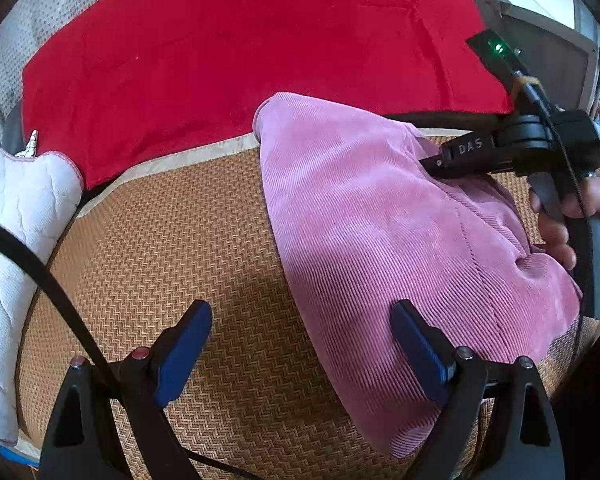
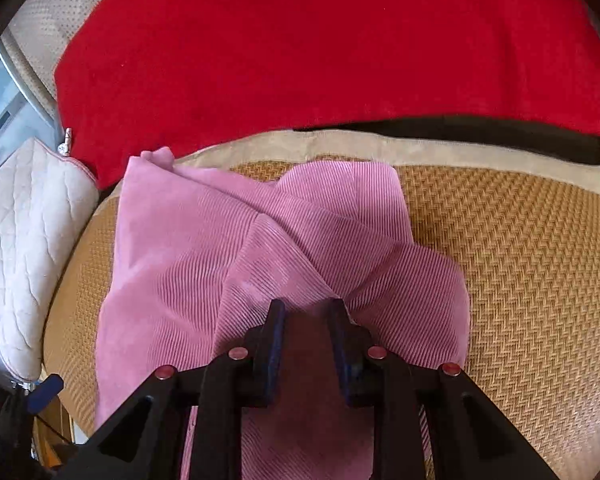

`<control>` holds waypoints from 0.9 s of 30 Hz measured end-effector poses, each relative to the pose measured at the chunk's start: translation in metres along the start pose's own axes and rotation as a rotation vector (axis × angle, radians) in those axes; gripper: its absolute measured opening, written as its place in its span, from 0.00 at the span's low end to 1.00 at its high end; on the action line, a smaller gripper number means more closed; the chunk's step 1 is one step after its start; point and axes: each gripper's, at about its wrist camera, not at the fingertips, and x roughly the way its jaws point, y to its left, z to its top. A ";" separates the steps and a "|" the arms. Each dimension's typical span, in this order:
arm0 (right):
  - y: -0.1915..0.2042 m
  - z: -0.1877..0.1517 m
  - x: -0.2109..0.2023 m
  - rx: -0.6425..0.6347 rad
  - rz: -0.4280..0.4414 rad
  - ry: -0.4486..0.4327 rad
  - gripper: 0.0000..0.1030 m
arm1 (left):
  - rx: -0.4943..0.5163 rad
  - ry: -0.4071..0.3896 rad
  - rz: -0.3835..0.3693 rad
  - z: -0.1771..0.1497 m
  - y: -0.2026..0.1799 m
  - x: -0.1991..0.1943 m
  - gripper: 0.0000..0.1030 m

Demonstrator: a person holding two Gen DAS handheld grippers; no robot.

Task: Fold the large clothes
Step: 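Smooth the pink jacket bundle with both open tools and lift them away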

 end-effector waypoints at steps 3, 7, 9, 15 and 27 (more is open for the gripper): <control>0.003 -0.006 -0.012 -0.019 -0.028 -0.012 0.26 | -0.010 0.005 -0.003 0.000 0.003 0.003 0.90; 0.011 -0.021 -0.048 -0.038 -0.005 -0.054 0.26 | -0.013 0.006 0.004 -0.003 0.003 0.003 0.90; 0.014 -0.033 -0.067 -0.043 0.023 -0.067 0.26 | -0.012 0.005 0.008 -0.002 0.000 0.004 0.90; 0.030 -0.073 -0.086 -0.100 0.004 -0.057 0.26 | 0.004 -0.001 0.036 -0.004 -0.008 0.007 0.90; 0.020 -0.077 -0.085 -0.054 0.023 -0.010 0.26 | -0.039 -0.003 0.072 -0.007 -0.006 -0.001 0.90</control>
